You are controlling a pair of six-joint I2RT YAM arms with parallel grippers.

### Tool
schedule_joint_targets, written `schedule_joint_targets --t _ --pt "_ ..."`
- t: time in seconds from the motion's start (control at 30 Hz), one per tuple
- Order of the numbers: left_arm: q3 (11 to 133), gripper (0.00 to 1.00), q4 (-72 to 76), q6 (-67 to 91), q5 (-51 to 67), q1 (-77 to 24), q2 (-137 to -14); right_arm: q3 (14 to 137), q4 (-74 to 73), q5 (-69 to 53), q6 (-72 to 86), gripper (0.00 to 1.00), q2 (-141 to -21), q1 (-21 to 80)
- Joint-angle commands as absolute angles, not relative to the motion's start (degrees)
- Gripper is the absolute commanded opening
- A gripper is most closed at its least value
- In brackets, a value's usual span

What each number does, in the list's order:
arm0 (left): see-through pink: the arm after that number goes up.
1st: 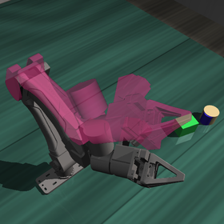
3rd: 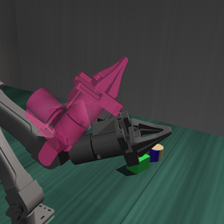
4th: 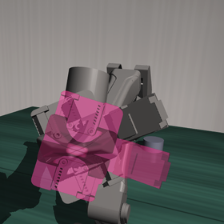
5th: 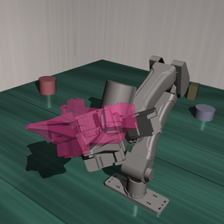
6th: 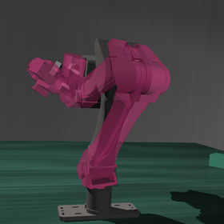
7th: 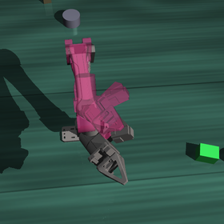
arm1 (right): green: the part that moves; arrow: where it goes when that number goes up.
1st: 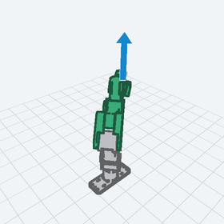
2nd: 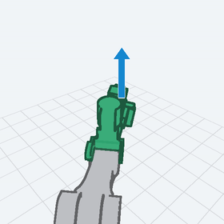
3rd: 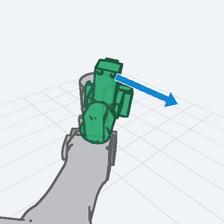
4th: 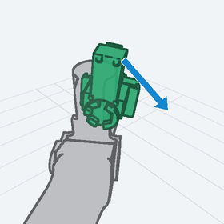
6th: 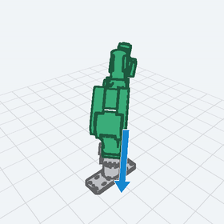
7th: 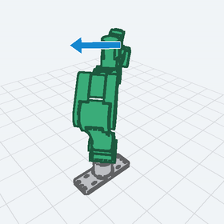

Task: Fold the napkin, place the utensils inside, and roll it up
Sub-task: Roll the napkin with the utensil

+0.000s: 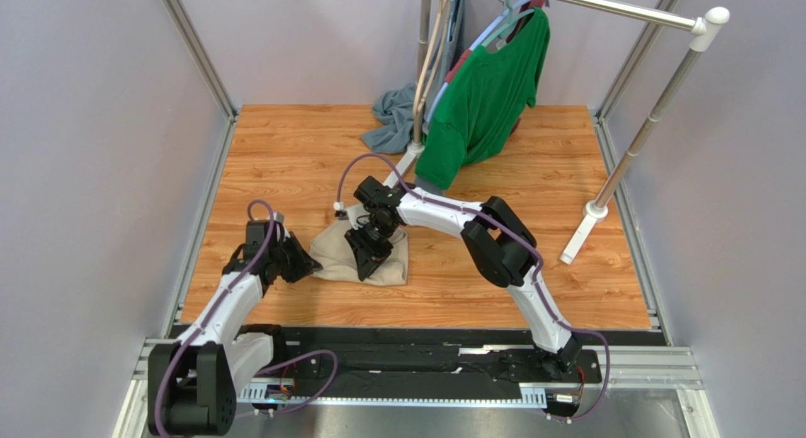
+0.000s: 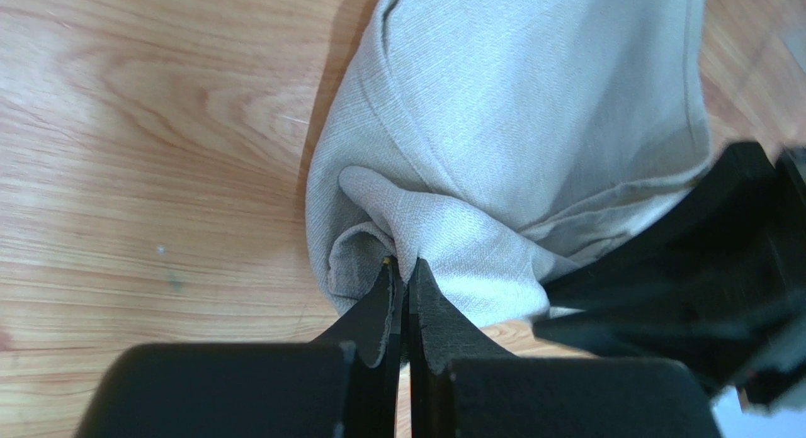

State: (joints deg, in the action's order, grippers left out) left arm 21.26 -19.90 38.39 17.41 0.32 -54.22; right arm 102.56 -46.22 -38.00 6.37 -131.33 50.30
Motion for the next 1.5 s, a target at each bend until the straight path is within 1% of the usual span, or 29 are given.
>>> schedule_joint_targets --t 0.0,0.1,0.13,0.17,0.2,0.37,0.47,0.63,0.93,1.17,1.47 --pt "26.8 0.0 -22.59 36.13 12.75 0.44 -60.01 97.57 -40.36 -37.62 2.82 0.37 -123.24 50.27" --pt "28.56 0.0 -23.29 35.33 12.4 0.44 -63.01 91.95 -36.23 -36.65 0.28 0.45 -118.58 50.89" --pt "28.83 0.0 -23.29 35.33 12.48 0.44 -63.54 90.8 -35.6 -35.52 0.18 0.46 -116.39 51.58" --pt "29.18 0.0 -23.2 35.25 12.48 0.44 -63.98 87.92 -33.42 -34.46 -2.26 0.47 -115.32 52.2" --pt "29.35 0.0 -23.2 35.33 12.57 0.44 -64.85 86.5 -32.27 -33.41 -4.03 0.5 -114.01 52.82" --pt "31.2 0.0 -23.55 34.81 13.53 0.53 -68.02 77.19 -21.91 -24.18 -7.47 0.55 -106.19 56.6" --pt "31.55 0.0 -22.94 34.8 14.5 0.53 -70.04 73.66 -16.46 -20.31 -9.75 0.56 -102.93 57.13" --pt "31.9 0.0 -22.67 34.54 14.94 0.62 -71.37 70.32 -14.86 -14.87 -12.92 0.56 -102.31 57.13" --pt "32.87 0.0 -23.29 34.54 14.85 0.61 -71.37 68.65 -13.36 -14.59 -14.15 0.56 -104.94 57.22" --pt "33.84 0.0 -23.55 34.54 14.85 0.7 -71.19 68.03 -14.94 -15.03 -13.45 0.54 -106.96 57.48" --pt "35.59 0.0 -23.99 34.19 14.94 0.88 -71.72 64.34 -13.63 -9.24 -10.11 0.52 -108.37 59.24"
